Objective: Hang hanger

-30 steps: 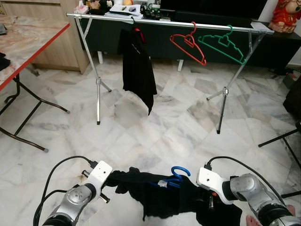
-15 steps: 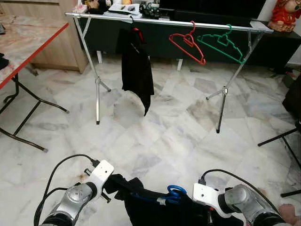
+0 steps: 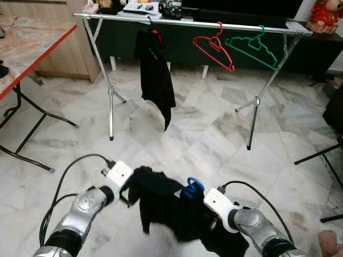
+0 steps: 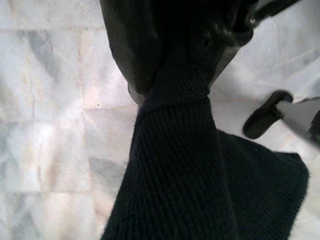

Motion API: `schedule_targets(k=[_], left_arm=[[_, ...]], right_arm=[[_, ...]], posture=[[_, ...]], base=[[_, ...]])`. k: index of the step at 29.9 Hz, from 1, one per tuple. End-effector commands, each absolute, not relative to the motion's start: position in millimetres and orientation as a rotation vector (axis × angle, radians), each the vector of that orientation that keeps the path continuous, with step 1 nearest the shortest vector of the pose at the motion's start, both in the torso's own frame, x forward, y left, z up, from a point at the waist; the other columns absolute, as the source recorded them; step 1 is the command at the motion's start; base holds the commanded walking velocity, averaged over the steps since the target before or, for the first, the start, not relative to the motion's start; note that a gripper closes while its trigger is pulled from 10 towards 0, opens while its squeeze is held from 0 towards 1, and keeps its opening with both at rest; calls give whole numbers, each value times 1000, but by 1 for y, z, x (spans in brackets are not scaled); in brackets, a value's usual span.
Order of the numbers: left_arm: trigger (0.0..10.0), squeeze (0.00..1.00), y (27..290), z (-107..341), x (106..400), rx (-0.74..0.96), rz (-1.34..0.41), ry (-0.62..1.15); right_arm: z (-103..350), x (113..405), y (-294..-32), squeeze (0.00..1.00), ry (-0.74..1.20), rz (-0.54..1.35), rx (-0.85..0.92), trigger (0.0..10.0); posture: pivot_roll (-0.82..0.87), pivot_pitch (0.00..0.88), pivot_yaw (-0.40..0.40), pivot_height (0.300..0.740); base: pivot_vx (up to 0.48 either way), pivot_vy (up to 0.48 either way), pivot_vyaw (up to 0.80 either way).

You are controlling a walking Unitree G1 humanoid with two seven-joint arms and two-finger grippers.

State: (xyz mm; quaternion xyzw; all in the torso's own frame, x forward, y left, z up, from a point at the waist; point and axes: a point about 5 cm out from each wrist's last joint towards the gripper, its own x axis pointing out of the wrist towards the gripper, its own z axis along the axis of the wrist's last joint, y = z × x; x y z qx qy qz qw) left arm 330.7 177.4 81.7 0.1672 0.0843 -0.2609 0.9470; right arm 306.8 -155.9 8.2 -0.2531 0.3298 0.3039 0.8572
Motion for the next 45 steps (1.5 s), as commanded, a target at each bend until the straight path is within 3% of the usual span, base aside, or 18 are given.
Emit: schedule_targets(k=[1,4,11,24,32,33,35,36,37,38,45], left_arm=[[0,0,176,91,332,304,-541,139],[0,0,166,104,333,272,-589,80],[0,0,149,108,324,305,-728,80],[0,0,153,99,314,319,-751,180],[0,0,138,133,299,183,-971,97],[980,0,137,133,296,190,-996,107],[980,0,136,133,295,194,-1011,115],[4157,0,135,132,293,203,-1018,121],[4157,0,134,131,292,210,-1022,127],[10000,0,133,131,292,211,-1019,127],[10000,0,131,133,294,219,-990,132]], right_arm=[[7,308,-164,0,711,534,-479,0],[6,308,-157,0,712,482,-359,0],[6,309,-150,0,693,458,-315,0],[25,325,-143,0,551,384,-218,0],[23,325,-145,0,547,264,-140,0],[24,325,-142,0,540,281,-124,0],[24,326,-140,0,535,292,-115,0],[25,326,-137,0,524,308,-115,0],[26,326,-134,0,512,322,-117,0],[26,326,-132,0,511,334,-114,0],[25,325,-128,0,520,390,-117,0]], posture=[[9,152,-41,740],[8,150,-39,740],[5,146,-37,740],[2,131,-32,740],[11,118,-35,740],[13,120,-34,740],[12,121,-35,740],[12,123,-35,740],[12,123,-35,740],[11,128,-37,740],[9,136,-38,740]], base=[[0,0,0],[0,0,0],[0,0,0],[0,0,0],[0,0,0],[0,0,0],[0,0,0],[0,0,0],[0,0,0],[0,0,0],[0,0,0]])
